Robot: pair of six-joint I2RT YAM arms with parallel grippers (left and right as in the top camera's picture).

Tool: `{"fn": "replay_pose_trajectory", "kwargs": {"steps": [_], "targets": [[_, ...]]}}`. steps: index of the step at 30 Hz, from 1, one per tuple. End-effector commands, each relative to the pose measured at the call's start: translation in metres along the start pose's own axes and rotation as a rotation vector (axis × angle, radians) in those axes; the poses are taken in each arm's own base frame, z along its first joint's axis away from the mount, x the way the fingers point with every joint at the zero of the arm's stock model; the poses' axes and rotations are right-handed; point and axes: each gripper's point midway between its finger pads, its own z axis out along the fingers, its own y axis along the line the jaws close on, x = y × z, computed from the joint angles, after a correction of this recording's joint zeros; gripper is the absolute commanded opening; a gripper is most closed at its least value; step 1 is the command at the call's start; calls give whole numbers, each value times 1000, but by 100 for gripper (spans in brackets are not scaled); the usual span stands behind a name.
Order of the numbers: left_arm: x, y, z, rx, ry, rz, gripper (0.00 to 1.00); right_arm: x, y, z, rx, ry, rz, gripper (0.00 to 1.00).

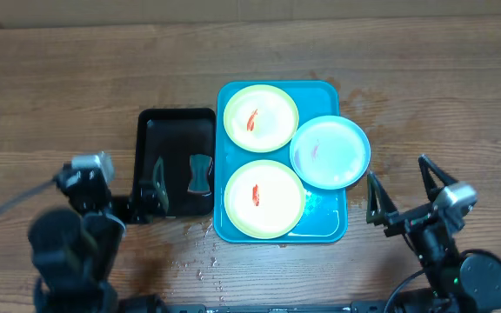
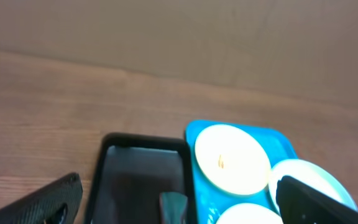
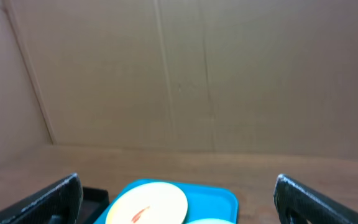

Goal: Clean dirty plates on tray and stack at the side
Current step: 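Reach left gripper to sponge on black tray, right gripper to blue plate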

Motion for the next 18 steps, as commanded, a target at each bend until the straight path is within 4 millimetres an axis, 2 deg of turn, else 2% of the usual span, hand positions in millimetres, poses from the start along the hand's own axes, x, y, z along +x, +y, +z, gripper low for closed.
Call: {"fn": "replay_pose_trajectory", "kwargs": {"steps": [1, 6, 11, 14, 18], "targets": [[-24, -24, 10, 118, 113, 49, 100, -26, -5, 11, 53, 49, 23, 100], [-24, -30, 27, 147, 346, -9, 100, -22, -13, 41, 117, 329, 64, 100], [-2, -23, 40, 136, 524, -34, 100, -4, -18, 64, 158, 599, 108, 100], [9, -22, 51, 145, 588, -96, 100, 11, -4, 78, 75, 733, 169, 100], [28, -19, 61, 146, 685, -147, 100, 36, 35, 89, -160, 867, 311, 100]]}}
